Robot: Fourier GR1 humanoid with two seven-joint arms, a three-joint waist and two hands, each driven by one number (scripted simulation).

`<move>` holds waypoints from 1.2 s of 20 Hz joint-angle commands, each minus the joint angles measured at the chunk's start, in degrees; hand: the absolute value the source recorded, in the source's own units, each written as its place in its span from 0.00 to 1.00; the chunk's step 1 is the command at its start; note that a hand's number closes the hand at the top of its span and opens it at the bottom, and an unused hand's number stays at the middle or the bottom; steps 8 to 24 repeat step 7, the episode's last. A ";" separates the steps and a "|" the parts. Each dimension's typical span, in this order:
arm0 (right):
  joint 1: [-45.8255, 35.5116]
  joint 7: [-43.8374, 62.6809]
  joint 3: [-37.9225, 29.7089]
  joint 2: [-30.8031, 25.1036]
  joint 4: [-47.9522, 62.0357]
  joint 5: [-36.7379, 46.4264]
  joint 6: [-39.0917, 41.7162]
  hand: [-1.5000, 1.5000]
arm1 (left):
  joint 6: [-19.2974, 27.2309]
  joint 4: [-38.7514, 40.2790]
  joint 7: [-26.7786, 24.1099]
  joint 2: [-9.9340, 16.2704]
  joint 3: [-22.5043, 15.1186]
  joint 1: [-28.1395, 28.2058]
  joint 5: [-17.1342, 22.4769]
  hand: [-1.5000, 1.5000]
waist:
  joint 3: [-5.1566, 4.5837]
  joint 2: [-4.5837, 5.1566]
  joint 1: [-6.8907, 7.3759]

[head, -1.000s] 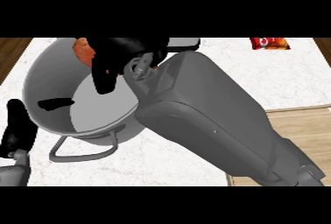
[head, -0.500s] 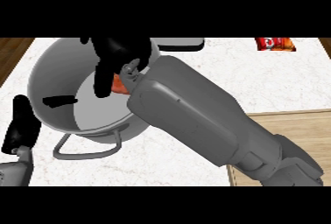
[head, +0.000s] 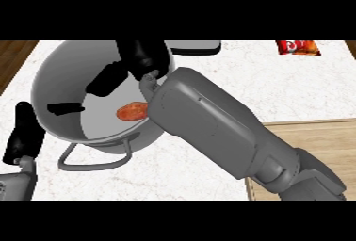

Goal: Pick the sweet potato from the tray and place it in the pot

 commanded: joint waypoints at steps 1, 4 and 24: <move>-0.24 -3.09 -2.73 0.01 0.36 -4.05 -9.40 0.00 | 0.83 1.46 3.14 -0.57 -0.47 0.86 -1.33 0.50 | -0.28 0.07 -0.70; 3.38 -8.24 -6.31 0.01 1.14 -3.21 -11.70 0.00 | 0.09 2.19 2.10 0.79 1.29 2.42 -0.92 0.50 | -0.24 -0.15 -2.49; 5.50 -14.63 -11.07 -1.67 3.85 -4.51 -10.62 0.00 | 2.09 -0.68 2.95 -0.87 0.95 3.99 -1.84 0.50 | -0.22 -0.11 -2.48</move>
